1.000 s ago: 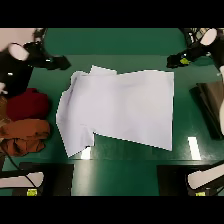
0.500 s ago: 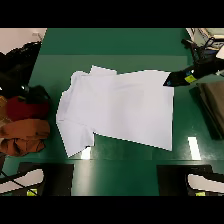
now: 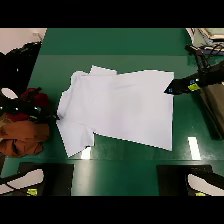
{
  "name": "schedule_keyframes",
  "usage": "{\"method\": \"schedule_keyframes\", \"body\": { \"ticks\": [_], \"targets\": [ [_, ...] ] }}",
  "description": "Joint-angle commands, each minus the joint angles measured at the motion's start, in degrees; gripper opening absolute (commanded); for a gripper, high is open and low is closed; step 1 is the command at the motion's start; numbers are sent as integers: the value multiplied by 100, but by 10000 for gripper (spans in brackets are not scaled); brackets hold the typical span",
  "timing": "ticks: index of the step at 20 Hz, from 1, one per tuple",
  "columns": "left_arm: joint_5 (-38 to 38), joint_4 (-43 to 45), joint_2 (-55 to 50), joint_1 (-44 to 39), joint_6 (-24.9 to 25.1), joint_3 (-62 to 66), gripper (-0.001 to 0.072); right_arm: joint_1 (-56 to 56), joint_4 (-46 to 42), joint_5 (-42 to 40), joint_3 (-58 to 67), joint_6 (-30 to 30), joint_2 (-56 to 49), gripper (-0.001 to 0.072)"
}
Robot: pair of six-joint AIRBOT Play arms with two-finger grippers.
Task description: Fold the shirts.
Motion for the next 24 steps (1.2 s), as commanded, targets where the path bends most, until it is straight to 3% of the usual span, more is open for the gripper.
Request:
{"method": "schedule_keyframes", "body": {
  "ticks": [1, 4, 5, 6, 7, 8, 12, 16, 24],
  "targets": [
    [481, -24, 4, -284, -13, -240, 499, -2, 7, -20, -20, 101, 52, 509],
    [662, -79, 7, -424, -184, -240, 497, -7, -57, 122, -22, 120, 52, 508],
    [667, -83, 15, -424, -243, -240, 439, -31, -68, 227, -24, 125, 52, 508],
    [702, -83, 57, -424, -256, -240, 189, -98, -66, 374, -24, 192, 52, 508],
    [752, -83, 116, -424, -258, -216, 63, -195, -90, 490, -28, 227, 52, 508],
    [785, -83, 205, -424, -256, -190, 26, -319, -192, 616, -87, 306, 66, 507],
    [789, -81, 706, -424, -203, 44, 25, -922, -673, 754, -1412, 767, 533, 508],
    [691, -144, 940, -424, -151, 129, 25, -1401, -592, 835, -3217, 785, 957, 511],
    [638, -376, 942, -426, -149, 129, 26, -688, -251, 9, -4863, 1228, 1554, 500]
  ]
}}
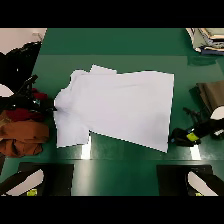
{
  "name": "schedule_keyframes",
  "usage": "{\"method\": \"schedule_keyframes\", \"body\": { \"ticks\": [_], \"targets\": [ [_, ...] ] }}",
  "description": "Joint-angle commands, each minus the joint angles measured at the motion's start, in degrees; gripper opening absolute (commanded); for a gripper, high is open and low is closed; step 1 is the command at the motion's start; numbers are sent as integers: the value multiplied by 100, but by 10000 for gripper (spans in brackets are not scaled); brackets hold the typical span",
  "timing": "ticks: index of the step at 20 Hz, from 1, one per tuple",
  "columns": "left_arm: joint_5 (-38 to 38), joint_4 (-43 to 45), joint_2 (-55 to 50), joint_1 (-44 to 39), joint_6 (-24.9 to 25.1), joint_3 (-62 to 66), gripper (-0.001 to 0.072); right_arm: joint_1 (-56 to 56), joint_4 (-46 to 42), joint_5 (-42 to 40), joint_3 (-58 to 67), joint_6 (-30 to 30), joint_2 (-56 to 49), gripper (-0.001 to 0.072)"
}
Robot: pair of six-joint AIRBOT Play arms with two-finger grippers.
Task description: Fold the shirts.
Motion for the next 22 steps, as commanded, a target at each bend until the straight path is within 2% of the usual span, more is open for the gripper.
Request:
{"method": "schedule_keyframes", "body": {
  "ticks": [1, 3, 6, 8, 10, 12, 13, 17, 22],
  "targets": [
    [-17, -125, 13, -4, 13, 7, 26, 422, 186, -415, -509, 262, 164, 499],
    [-26, -144, 15, -2, 15, 7, 26, 603, 240, -599, -525, 299, 157, 437],
    [-44, -160, 13, -2, 15, 7, 26, 785, 280, -754, -525, 402, 157, 433],
    [-52, -160, 15, -2, 15, 7, 26, 951, 282, -750, -525, 448, 157, 397],
    [-68, -160, 15, -2, 24, 7, 26, 1145, 275, -811, -525, 444, 157, 248],
    [-63, -160, 22, -2, 57, 9, 25, 1290, 278, -922, -522, 444, 157, 56],
    [-68, -160, 52, -2, 57, 7, 25, 1340, 280, -957, -516, 444, 160, 11],
    [-221, -160, 632, -2, 39, 382, 25, 1397, 210, -874, 326, 439, 468, 11],
    [-302, -251, 1711, -2, -212, 2586, 25, 678, 214, -1412, 3265, 251, 1108, 11]
  ]
}}
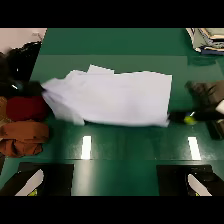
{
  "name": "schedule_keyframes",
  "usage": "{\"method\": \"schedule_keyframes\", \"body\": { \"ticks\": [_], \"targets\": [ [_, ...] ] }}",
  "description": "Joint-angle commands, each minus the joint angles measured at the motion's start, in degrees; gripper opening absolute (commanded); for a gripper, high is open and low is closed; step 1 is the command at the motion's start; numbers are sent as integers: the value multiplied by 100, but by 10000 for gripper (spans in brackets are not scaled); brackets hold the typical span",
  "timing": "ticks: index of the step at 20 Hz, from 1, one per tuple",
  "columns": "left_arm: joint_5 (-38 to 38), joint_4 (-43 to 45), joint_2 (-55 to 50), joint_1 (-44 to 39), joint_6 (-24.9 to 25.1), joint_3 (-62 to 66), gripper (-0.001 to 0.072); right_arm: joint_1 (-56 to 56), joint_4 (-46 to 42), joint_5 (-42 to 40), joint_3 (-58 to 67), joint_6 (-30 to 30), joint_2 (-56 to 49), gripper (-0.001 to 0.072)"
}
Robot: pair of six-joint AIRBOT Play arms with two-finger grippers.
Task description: Fold the shirts.
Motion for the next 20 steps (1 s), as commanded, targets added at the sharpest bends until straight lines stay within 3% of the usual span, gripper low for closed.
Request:
{"method": "schedule_keyframes", "body": {
  "ticks": [1, 6, 10, 13, 15, 20],
  "targets": [
    [46, -50, 675, 0, -238, 1672, 25, -549, 2, -505, 2122, -297, 328, 11],
    [466, -260, 914, 0, -243, 4684, 25, -1486, -2, -1156, 5056, -844, 332, 11],
    [918, -859, 914, 0, -243, 5976, 25, -2328, -2, -1036, 6207, -999, 315, 11],
    [892, -1587, 903, 0, -229, 6035, 25, -2924, 22, -529, 6769, -997, 83, 11],
    [835, -1606, 872, 0, -240, 5698, 25, -2957, 63, -203, 6898, -994, -155, 11],
    [-223, -1626, 310, -2, -361, 4210, 25, -1906, -48, 407, 5862, -990, -892, 11]
  ]
}}
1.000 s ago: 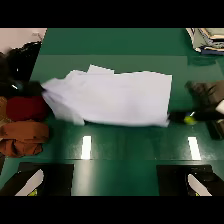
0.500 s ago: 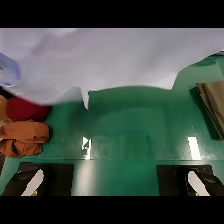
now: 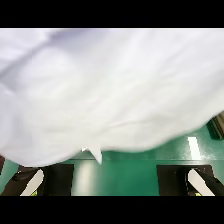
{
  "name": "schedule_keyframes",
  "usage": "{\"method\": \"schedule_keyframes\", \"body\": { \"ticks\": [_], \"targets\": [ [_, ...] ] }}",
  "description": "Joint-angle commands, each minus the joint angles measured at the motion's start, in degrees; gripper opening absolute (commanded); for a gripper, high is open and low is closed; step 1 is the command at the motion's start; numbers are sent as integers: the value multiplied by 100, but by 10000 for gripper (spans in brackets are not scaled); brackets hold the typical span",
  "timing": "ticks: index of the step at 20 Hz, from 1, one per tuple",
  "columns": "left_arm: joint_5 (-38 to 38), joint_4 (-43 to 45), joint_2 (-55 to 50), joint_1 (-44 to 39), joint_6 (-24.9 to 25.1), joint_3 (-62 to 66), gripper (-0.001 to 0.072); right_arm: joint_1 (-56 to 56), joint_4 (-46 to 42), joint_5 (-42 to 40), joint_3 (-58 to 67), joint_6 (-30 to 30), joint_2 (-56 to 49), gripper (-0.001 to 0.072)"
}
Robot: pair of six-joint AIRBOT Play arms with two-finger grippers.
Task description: Fold the shirts.
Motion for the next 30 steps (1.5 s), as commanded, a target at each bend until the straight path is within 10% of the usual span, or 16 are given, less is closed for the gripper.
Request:
{"method": "schedule_keyframes", "body": {
  "ticks": [1, 7, 17, 30],
  "targets": [
    [-955, -114, -535, 0, -70, -911, 24, 686, -166, 546, -627, -2, -627, 11],
    [-1143, -68, -2059, 0, 166, -2861, 24, 1325, -463, 671, -1757, 251, -2197, 11],
    [2702, 157, -4336, -1220, 1228, -2627, 25, 1311, -407, -1117, -1180, 444, -4232, 11],
    [942, 1187, -4415, -756, 1281, -3294, 26, 1427, -444, -662, -2680, 227, -4094, 11]
  ]
}}
